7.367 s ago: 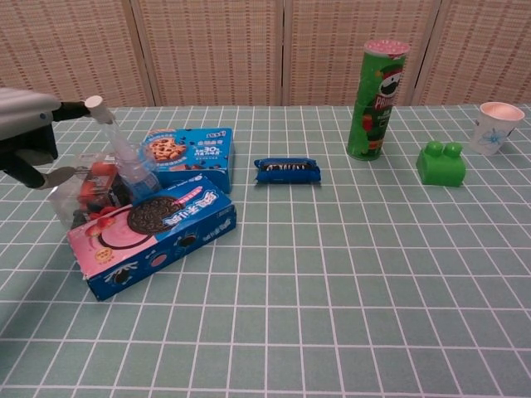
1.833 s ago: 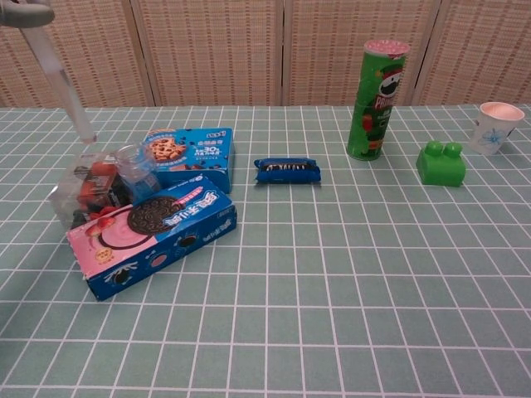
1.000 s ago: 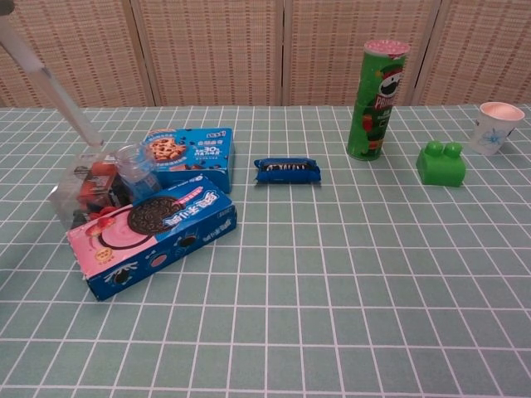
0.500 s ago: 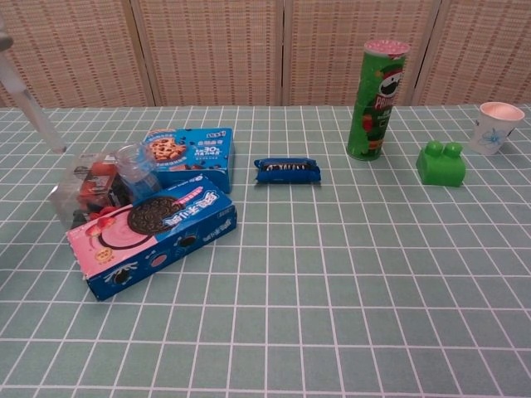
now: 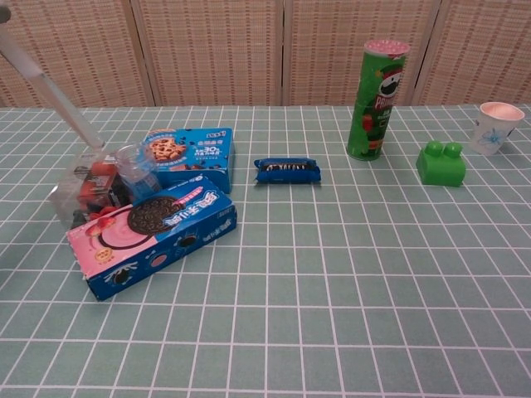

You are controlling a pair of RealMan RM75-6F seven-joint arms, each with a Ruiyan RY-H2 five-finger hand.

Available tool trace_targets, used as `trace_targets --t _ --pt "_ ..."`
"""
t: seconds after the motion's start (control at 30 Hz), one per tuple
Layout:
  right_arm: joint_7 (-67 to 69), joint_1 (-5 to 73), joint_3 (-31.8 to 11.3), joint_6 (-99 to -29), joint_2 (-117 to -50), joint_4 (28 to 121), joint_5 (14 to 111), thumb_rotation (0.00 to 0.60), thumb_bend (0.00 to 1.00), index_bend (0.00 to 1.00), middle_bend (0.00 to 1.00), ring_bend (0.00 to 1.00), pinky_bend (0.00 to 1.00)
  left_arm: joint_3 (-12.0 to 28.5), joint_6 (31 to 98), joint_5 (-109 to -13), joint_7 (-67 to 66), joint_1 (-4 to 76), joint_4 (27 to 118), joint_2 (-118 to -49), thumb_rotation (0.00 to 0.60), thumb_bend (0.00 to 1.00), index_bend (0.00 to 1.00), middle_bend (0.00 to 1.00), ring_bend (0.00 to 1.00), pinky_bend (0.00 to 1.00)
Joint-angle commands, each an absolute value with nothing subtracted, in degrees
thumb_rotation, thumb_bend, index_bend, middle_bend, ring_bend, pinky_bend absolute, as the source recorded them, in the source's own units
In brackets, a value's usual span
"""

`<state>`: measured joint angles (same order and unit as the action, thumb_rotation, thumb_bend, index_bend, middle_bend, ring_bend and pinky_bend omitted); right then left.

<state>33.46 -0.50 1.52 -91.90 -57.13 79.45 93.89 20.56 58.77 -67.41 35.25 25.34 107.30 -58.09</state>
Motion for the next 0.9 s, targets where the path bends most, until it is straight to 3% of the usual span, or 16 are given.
trace_targets --t 0.03,0.27,0.63,0.9 --pt "33.42 -0.49 1.52 -91.86 -57.14 79.43 93.87 0.6 0.47 0.49 0.46 0.36 0.63 18.52 64.46 -69.32 19.97 25.74 103.79 -61.67 0.6 0.59 0.78 1.0 1.0 1.0" --pt "33.15 -0.5 1.55 -91.88 -57.15 79.55 93.97 0.6 0.47 0.49 0.45 0.36 0.63 17.89 69.02 -68.23 9.64 26.39 102.58 -65.51 0.6 0.59 0.78 1.0 1.0 1.0" --pt "33.13 -0.37 1.62 -91.71 -57.16 79.57 94.14 0.6 0.47 0.49 0.46 0.36 0.63 21.96 57.14 -64.56 36.06 24.79 109.9 -56.83 0.6 0.59 0.79 1.0 1.0 1.0" --pt "32.79 -0.26 1.69 -91.5 -57.21 79.66 94.2 0.6 0.47 0.49 0.46 0.36 0.63 21.92 57.61 -66.9 37.23 25.08 109.73 -56.6 0.6 0.59 0.79 1.0 1.0 1.0"
